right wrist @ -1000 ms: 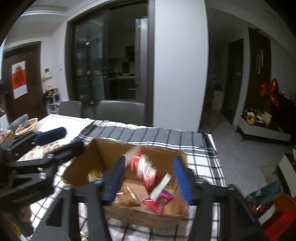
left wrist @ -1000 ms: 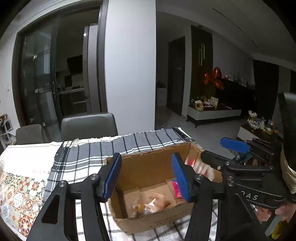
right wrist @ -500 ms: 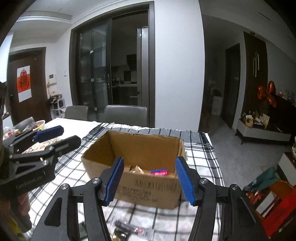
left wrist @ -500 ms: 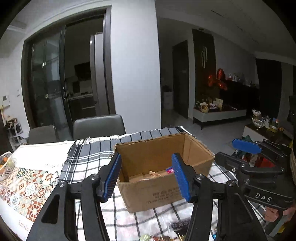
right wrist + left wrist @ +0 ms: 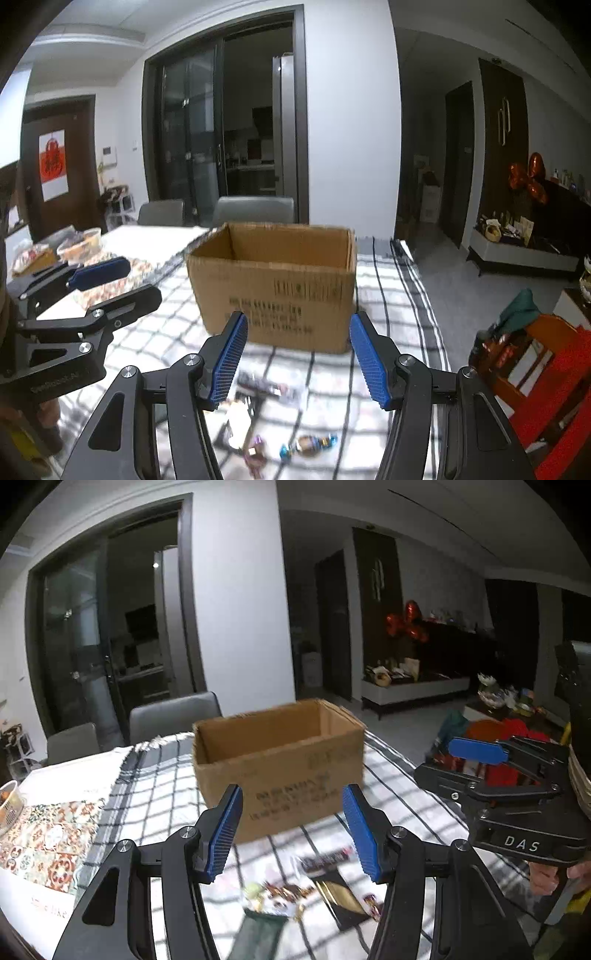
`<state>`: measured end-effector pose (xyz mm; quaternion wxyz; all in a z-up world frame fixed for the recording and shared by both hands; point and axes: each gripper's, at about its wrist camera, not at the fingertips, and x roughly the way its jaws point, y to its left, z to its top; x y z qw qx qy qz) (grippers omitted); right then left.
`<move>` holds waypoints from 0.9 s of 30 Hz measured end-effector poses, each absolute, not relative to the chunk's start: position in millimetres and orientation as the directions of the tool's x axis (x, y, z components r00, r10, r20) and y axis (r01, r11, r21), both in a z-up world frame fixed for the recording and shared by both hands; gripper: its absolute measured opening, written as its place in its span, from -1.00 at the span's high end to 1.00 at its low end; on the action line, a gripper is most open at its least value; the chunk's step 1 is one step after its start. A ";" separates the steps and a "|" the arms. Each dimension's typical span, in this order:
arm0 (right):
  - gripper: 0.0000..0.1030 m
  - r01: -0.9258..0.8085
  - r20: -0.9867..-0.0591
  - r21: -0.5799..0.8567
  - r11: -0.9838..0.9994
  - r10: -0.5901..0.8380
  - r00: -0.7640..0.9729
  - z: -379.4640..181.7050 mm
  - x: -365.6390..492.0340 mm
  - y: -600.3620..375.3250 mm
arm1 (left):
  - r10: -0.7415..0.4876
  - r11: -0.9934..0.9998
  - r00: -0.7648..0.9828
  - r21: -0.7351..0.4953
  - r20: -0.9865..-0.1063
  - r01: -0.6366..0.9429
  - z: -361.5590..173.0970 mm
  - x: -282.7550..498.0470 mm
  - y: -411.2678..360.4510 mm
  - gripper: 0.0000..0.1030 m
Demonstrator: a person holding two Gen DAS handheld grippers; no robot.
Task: Organize snacks
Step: 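Move both open tools back from the box to the foil sweets, then grasp purple foil sweet with left tool while right tool grasps blue foil sweet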
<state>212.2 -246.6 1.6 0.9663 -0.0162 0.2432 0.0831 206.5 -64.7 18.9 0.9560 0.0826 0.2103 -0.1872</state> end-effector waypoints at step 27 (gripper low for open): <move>0.14 -0.325 -0.703 -0.021 0.945 0.217 0.678 -101.1 207.3 -267.2 | -0.409 0.813 0.627 0.048 -0.663 0.581 -95.2 182.4 -124.7 0.18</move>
